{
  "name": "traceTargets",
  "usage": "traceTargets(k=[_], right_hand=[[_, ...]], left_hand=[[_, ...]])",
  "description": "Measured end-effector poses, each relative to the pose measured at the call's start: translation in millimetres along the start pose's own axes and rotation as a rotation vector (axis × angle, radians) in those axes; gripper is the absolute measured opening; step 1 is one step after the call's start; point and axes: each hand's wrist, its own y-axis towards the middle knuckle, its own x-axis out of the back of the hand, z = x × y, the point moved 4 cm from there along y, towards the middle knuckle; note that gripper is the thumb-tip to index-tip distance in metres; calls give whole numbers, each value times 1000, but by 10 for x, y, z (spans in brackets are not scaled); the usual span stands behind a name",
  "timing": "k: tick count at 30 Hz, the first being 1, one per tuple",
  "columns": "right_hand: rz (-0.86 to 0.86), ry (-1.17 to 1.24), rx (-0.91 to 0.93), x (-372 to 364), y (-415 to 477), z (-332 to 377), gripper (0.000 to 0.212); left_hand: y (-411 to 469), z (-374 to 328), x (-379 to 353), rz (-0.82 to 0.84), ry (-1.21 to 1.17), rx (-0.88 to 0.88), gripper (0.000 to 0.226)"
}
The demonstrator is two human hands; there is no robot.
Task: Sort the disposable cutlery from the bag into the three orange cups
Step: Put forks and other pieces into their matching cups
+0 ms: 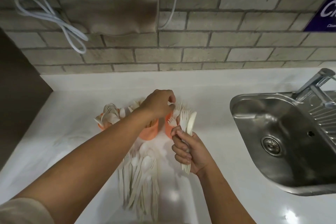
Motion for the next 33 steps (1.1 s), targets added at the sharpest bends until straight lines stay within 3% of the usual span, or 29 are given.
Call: traceTargets(k=[5, 9, 12, 15, 17, 19, 23, 28, 31, 33], right_hand=[[-19, -11, 3, -7, -2, 16, 14], [-23, -19, 3, 5, -14, 24, 15], [-25, -25, 3, 24, -21, 34, 15], [-25, -16, 4, 37, -11, 46, 15], [-20, -16, 1, 38, 5, 45, 15], [-5, -12, -9, 25, 24, 41, 15], [49, -91, -51, -63, 51, 1, 16], [71, -101, -65, -82, 24, -16, 17], [83, -28, -52, -35, 15, 23, 20], [90, -17, -44, -35, 26, 42, 22]], left_hand=[[5, 25, -54, -39, -188, 38, 28], [3, 50, -5, -90, -162, 34, 21], [-42, -8, 232, -230, -223, -5, 12], [-156, -189, 578, -327, -515, -93, 10], [-248, -357, 787, -272, -785, -141, 16], [-309, -502, 951, -188, -853, -179, 20], [-338, -618, 989, -52, -688, -194, 24], [-386, -641, 963, -101, -552, -192, 25], [-391, -578, 811, 124, -121, -205, 12], [-421, -506, 662, 271, 41, -179, 18]])
